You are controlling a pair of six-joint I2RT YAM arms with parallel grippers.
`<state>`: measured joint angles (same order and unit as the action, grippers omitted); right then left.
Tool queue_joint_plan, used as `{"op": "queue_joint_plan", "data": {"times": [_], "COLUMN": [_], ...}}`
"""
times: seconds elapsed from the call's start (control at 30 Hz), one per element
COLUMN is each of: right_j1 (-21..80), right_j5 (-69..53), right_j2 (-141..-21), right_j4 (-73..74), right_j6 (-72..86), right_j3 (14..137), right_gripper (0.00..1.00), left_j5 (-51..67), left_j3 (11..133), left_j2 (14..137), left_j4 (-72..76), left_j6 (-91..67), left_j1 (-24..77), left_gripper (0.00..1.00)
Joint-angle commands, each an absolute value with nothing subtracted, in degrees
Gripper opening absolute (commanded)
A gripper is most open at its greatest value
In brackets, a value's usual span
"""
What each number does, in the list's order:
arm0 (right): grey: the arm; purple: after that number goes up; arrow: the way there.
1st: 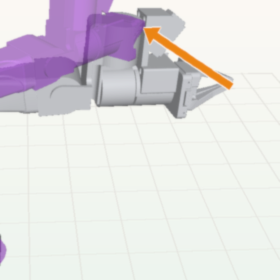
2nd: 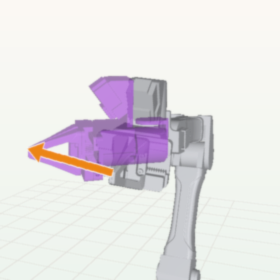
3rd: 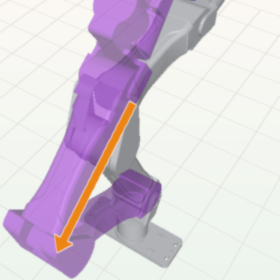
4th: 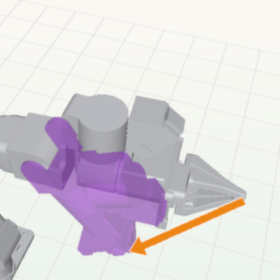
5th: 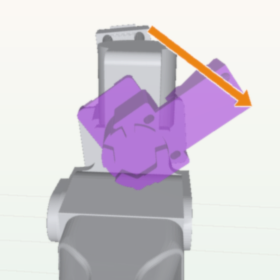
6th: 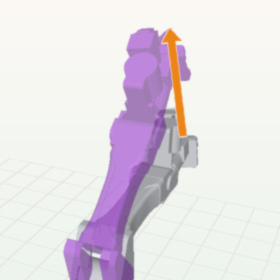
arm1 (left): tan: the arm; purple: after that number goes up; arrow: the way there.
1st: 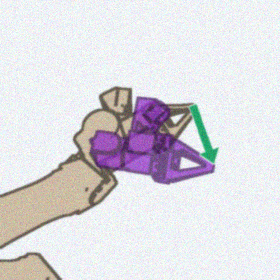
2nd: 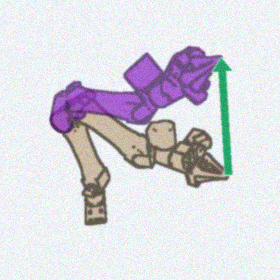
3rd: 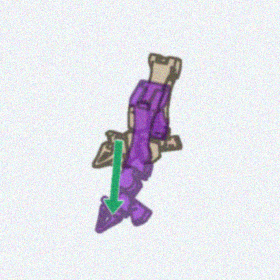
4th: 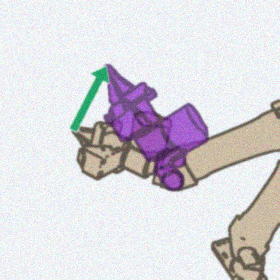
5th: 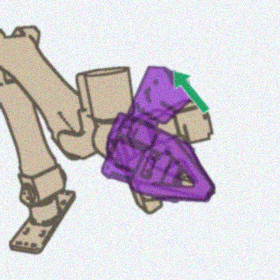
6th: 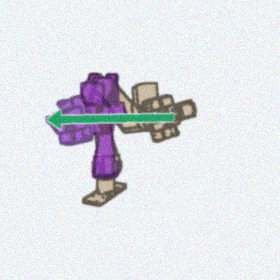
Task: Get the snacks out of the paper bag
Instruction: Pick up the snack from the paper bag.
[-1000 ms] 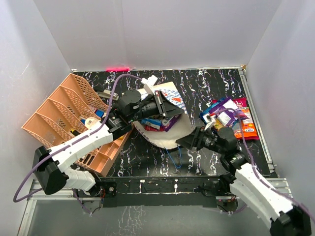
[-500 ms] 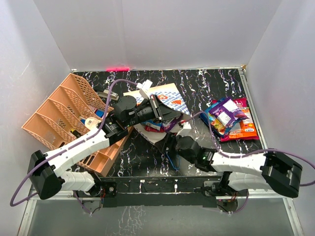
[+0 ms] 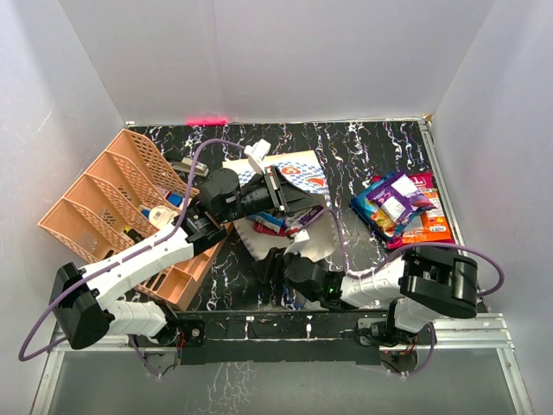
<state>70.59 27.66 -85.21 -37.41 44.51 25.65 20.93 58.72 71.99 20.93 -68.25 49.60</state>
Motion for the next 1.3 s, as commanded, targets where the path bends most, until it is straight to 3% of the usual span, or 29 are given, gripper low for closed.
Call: {"op": "queue_joint_plan", "data": {"times": [0.0, 0.23, 0.37, 0.5, 0.7, 1.0, 1.27], "right_j1": [72.56, 72.60, 72.50, 70.52, 62.53, 62.07, 58.71], "right_j5": [26.47, 40.49, 42.81, 52.78, 51.15, 53.29, 50.72], "right_j2": [-87.00, -75.10, -68.42, -67.47, -80.31, -109.60, -116.73], "right_j4": [-46.04, -39.22, -41.90, -42.74, -58.27, -94.88, -93.46], "right_j6": [41.66, 35.15, 24.85, 21.60, 19.68, -1.62, -4.47], "right_j3": [27.75, 23.33, 18.24, 18.45, 24.51, 38.51, 45.64], "right_gripper": [0.50, 0.59, 0.63, 0.65, 0.62, 0.65, 0.68], "left_j5": [22.57, 22.36, 21.34, 21.27, 22.14, 23.34, 24.70], "left_j3": [60.62, 59.79, 59.77, 59.36, 60.36, 62.22, 60.87], "left_j2": [71.49, 69.56, 67.72, 67.37, 69.22, 70.30, 69.17], "left_j4": [24.68, 22.10, 19.53, 19.89, 20.74, 20.13, 20.21], "left_j6": [-68.46, -67.21, -65.74, -65.62, -66.50, -66.23, -66.83], "left_j1": [50.18, 50.30, 50.35, 50.35, 50.34, 50.32, 50.29], "left_gripper": [0.00, 0.00, 0.00, 0.00, 0.00, 0.00, 0.00]}}
